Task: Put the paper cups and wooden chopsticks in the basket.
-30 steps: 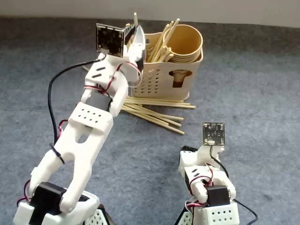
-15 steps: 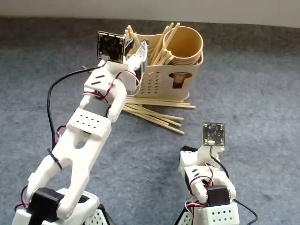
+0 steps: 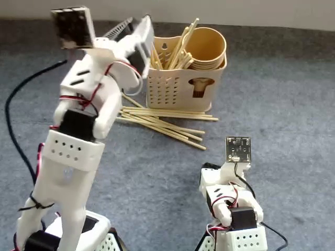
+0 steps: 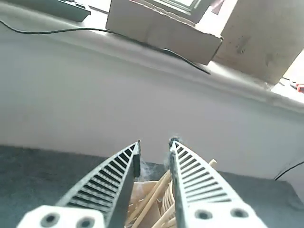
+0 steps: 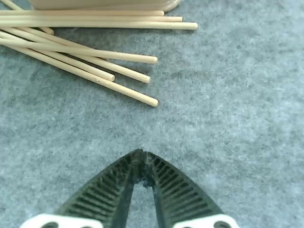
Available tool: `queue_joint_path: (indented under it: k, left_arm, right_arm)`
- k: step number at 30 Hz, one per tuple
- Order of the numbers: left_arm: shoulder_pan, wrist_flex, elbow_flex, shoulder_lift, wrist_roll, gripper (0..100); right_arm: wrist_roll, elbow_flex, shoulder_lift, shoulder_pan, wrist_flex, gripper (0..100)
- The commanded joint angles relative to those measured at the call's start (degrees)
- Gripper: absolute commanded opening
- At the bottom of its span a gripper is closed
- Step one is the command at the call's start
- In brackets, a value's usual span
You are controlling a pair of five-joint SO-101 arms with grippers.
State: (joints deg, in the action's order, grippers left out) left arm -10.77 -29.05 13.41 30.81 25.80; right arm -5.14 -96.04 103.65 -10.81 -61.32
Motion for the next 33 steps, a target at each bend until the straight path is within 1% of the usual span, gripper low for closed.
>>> queue_joint_path:
  k: [1,9,14,17,28,33]
  left_arm:
    - [4.7,-9.3,-7.7,1.9,6.4,12]
    - [14.0,-24.6,-8.0,1.9,15.9,12]
    - [17.3,-32.4,-7.8,1.8,21.3,12]
    - [17.4,-36.1,-6.1,1.8,23.7,12]
    - [17.3,-34.2,10.5,1.5,24.2,12]
    - [15.9,-33.9,12.6,-6.2,24.4,12]
  right_arm:
    - [-0.2,-8.5,0.7,-0.2,-0.2,0.5]
    - [-0.2,-8.5,0.7,-0.2,-0.2,0.5]
    - [-0.2,-8.5,0.7,-0.2,-0.2,0.5]
    - [-0.2,-8.5,0.7,-0.2,-0.2,0.5]
    - [-0.2,-8.5,0.7,-0.2,-0.2,0.5]
    - [-0.2,-8.5,0.7,-0.2,-0.2,0.5]
